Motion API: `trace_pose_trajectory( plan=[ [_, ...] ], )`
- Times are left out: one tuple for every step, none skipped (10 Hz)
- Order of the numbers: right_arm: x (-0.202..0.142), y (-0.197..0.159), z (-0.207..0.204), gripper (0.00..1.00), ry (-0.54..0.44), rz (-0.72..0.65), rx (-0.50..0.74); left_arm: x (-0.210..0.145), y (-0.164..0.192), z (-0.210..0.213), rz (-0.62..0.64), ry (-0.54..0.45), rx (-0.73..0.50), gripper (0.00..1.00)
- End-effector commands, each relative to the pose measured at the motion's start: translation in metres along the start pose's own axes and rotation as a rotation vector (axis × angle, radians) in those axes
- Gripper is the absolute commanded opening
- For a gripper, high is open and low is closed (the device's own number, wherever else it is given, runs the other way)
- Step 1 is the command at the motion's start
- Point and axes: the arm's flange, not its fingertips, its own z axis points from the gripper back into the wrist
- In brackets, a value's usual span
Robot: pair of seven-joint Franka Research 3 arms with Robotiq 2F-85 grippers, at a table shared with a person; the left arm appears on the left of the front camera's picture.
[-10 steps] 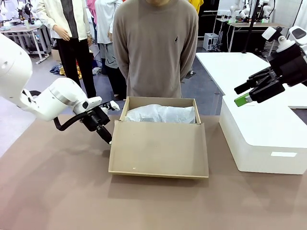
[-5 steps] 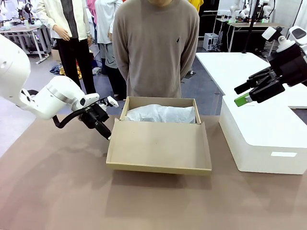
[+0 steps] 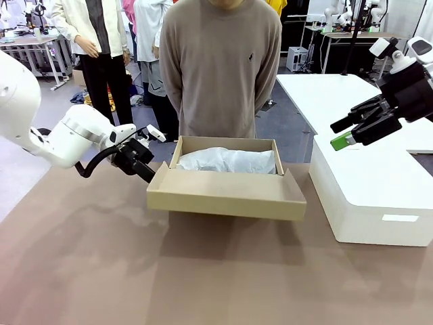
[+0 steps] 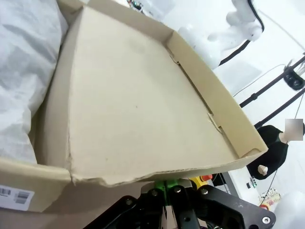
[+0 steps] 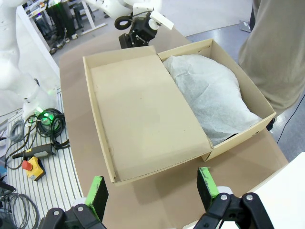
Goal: Pack the shoes into the box.
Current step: Close the Shoes Box.
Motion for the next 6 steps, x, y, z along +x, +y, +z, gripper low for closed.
trace_pose_trajectory(
  plan=[
    [0.002, -0.003, -0.002, 1.0, -0.037, 0.019, 0.008, 0.009, -0.01, 0.008, -0.003, -0.067, -0.002, 0.0],
    [0.002, -0.003, -0.002, 1.0, -0.037, 0.019, 0.008, 0.014, -0.018, 0.011, 0.0, -0.094, 0.031, 0.0],
    [0.002, -0.003, -0.002, 1.0, -0.037, 0.019, 0.008, 0.02, -0.025, 0.014, 0.003, -0.115, 0.064, 0.0],
    [0.002, -0.003, -0.002, 1.0, -0.037, 0.019, 0.008, 0.025, -0.031, 0.015, 0.006, -0.142, 0.097, 0.0],
    [0.002, -0.003, -0.002, 1.0, -0.037, 0.019, 0.008, 0.03, -0.036, 0.018, 0.003, -0.16, 0.136, 0.0],
    [0.002, -0.003, -0.002, 1.0, -0.037, 0.019, 0.008, 0.034, -0.04, 0.02, 0.002, -0.17, 0.165, 0.0]
  ],
)
